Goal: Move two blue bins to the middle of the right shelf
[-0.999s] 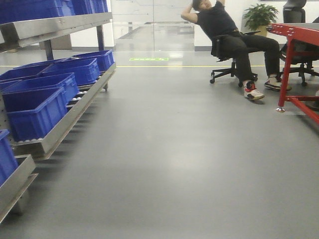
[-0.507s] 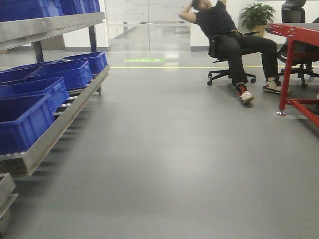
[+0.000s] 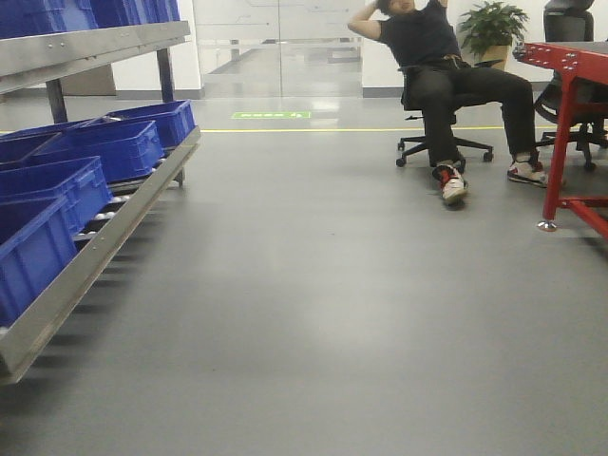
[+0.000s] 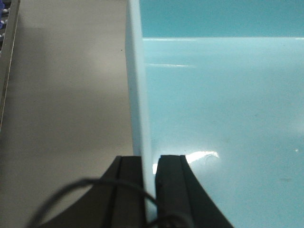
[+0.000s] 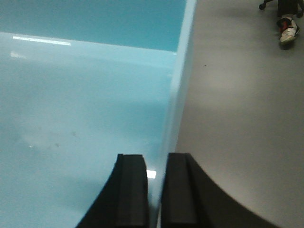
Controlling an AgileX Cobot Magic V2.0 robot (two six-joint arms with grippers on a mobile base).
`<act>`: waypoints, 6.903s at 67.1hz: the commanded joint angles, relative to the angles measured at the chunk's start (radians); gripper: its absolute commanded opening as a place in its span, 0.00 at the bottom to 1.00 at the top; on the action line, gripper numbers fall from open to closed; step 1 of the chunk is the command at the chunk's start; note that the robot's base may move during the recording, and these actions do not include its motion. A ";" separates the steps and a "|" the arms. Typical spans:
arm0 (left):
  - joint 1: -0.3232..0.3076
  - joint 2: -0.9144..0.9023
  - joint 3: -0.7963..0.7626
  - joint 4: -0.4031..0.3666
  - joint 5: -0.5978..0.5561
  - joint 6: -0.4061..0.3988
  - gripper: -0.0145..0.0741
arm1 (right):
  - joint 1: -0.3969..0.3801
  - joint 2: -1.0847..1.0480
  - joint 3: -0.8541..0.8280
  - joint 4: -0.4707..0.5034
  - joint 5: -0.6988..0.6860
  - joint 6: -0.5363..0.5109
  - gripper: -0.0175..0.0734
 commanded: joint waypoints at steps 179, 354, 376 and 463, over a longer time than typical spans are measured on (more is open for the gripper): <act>-0.002 -0.012 -0.010 -0.006 -0.058 0.007 0.04 | -0.003 -0.012 -0.011 0.003 -0.046 -0.019 0.03; -0.002 -0.012 -0.010 -0.004 -0.058 0.007 0.04 | -0.003 -0.008 -0.011 0.003 -0.056 -0.019 0.03; -0.002 -0.012 -0.010 -0.004 -0.060 0.007 0.04 | -0.003 -0.008 -0.011 0.003 -0.087 -0.019 0.03; -0.006 0.097 -0.010 -0.208 0.129 -0.002 0.04 | -0.067 0.113 -0.011 -0.117 -0.044 -0.044 0.03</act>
